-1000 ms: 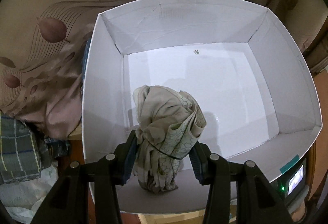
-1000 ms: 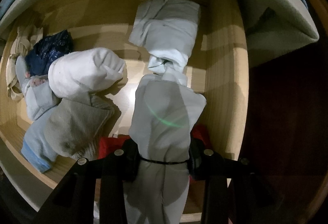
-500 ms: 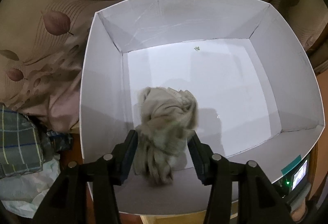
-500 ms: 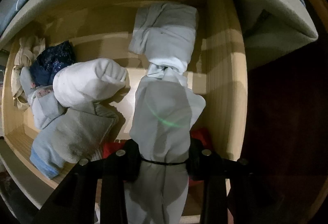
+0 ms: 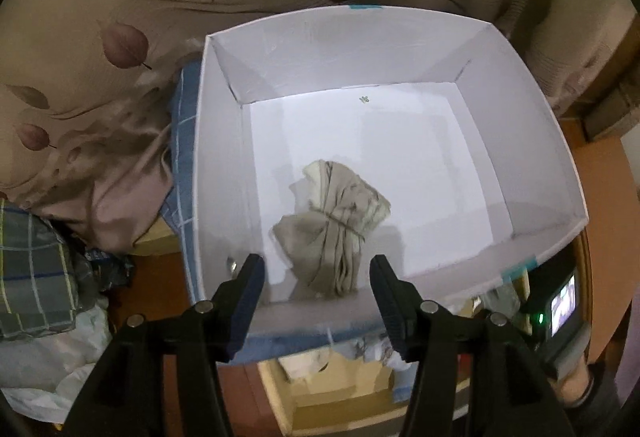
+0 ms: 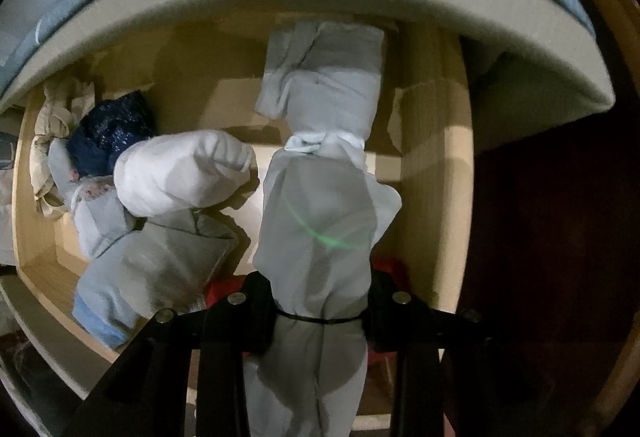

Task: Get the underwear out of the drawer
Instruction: 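Lift the white underwear with the right tool while the left returns to the drawer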

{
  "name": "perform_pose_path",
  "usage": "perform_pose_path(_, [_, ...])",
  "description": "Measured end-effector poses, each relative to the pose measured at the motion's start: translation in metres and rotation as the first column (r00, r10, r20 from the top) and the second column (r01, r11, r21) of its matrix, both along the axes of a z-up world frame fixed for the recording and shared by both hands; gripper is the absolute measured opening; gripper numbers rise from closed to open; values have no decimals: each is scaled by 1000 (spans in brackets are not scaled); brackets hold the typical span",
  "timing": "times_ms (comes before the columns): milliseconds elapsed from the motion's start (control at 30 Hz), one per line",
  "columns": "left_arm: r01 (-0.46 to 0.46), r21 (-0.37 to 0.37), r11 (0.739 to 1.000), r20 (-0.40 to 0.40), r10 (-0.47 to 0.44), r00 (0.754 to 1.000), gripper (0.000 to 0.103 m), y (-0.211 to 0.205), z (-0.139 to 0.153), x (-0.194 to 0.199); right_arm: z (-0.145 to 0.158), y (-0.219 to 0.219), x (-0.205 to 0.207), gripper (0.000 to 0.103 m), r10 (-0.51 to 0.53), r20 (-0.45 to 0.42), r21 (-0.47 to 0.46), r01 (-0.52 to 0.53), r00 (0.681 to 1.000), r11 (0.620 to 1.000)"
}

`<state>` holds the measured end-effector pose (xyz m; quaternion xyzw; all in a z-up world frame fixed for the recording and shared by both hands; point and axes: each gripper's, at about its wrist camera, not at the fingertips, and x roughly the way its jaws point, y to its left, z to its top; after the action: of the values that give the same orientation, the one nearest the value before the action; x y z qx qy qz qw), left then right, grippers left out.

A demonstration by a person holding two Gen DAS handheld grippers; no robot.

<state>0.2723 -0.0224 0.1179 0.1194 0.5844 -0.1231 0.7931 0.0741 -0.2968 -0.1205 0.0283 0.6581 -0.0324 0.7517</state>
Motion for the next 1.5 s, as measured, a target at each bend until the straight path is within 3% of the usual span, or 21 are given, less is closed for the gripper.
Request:
perform_pose_path(200, [8,-55,998,64,-4,998,56,20,22,-44,17,-9,6,29,5,-12,23,-5,1000,1000])
perform_pose_path(333, [11,-18,1000,103,-9,995,56,26,21,-70,28,-13,8,29,3,-30,72,-1,1000,997])
perform_pose_path(500, [-12,2,1000,148,12,989,56,36,14,-100,49,-6,4,29,35,-14,60,-34,999,998])
perform_pose_path(733, [-167,26,986,164,161,973,56,58,-29,-138,79,25,-27,29,84,48,49,-86,995,995])
perform_pose_path(1033, [-351,-35,936,192,351,916,56,69,-79,-170,131,40,-49,29,112,223,52,-127,968,991])
perform_pose_path(1300, [-348,3,937,181,342,922,56,50,-127,-188,181,41,-51,29,118,318,61,-145,941,988])
perform_pose_path(1500, [-347,-27,937,117,348,930,56,50,-147,-186,224,37,-27,29,96,397,49,-125,913,991])
